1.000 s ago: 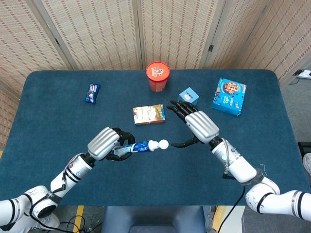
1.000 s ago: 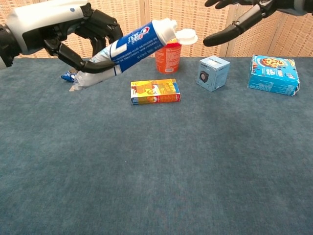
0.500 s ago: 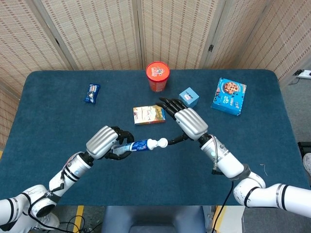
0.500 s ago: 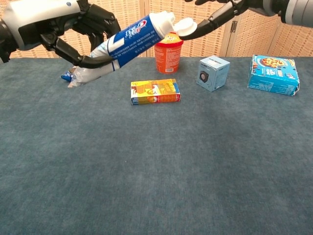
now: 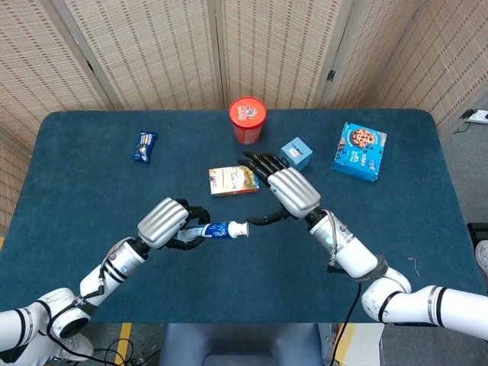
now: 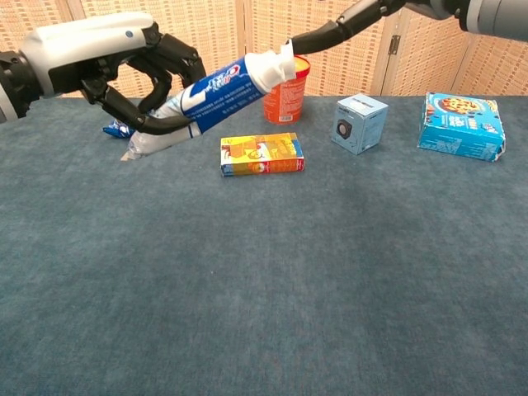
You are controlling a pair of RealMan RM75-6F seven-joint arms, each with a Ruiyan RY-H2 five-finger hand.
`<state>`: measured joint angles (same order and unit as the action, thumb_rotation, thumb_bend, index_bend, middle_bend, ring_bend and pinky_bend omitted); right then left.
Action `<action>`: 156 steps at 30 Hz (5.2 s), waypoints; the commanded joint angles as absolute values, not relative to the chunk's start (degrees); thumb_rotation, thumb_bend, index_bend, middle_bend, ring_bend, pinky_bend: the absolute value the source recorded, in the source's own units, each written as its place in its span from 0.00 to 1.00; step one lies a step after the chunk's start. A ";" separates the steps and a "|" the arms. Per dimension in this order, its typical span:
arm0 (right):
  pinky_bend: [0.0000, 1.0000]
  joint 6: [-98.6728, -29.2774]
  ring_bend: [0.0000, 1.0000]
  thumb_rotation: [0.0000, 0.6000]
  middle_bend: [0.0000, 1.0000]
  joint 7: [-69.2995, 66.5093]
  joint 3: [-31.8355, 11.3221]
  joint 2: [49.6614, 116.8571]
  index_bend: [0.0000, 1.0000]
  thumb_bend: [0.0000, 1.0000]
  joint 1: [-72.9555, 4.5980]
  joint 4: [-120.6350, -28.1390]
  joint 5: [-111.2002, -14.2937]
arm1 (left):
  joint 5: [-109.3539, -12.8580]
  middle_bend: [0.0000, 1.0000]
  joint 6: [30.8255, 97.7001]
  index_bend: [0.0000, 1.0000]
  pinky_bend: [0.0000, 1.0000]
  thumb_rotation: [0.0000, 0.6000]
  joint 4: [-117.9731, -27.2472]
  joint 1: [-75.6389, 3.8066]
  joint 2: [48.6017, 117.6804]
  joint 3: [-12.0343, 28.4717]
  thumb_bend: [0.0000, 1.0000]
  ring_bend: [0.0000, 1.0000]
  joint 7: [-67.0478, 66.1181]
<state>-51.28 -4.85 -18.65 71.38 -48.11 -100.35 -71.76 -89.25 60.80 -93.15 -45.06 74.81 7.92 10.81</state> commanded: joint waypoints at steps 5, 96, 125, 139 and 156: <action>0.00 -51.17 0.00 0.69 0.00 -5.18 -18.31 71.74 0.00 0.00 -48.52 -100.23 -71.81 | -87.72 0.90 59.57 0.83 0.56 1.00 -92.62 -45.39 75.19 7.93 0.67 0.78 9.87; 0.00 -54.91 0.00 0.19 0.00 -0.69 -18.61 88.04 0.00 0.00 -55.56 -94.43 -72.04 | -83.65 0.92 62.09 0.85 0.58 1.00 -92.05 -43.92 77.28 11.01 0.67 0.80 11.70; 0.00 -58.46 0.00 0.18 0.00 -10.18 -19.30 91.29 0.00 0.00 -54.22 -90.08 -76.01 | -83.37 0.92 63.83 0.85 0.58 1.00 -91.75 -42.74 76.80 12.26 0.67 0.80 18.27; 0.00 -59.70 0.00 0.17 0.00 -10.94 -19.41 90.38 0.00 0.00 -53.50 -90.66 -77.25 | -83.84 0.92 63.11 0.85 0.58 1.00 -90.56 -42.77 76.48 11.21 0.67 0.80 15.97; 0.00 -63.24 0.00 0.18 0.00 -7.83 -16.91 77.29 0.00 0.00 -45.89 -98.54 -77.84 | -74.92 0.92 50.41 0.81 0.55 1.00 -82.87 -45.76 81.22 6.57 0.65 0.76 -8.80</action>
<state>-62.89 -8.19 -17.26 77.95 -46.47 -98.00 -77.80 -78.07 52.82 -84.74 -44.77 79.10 6.85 -5.15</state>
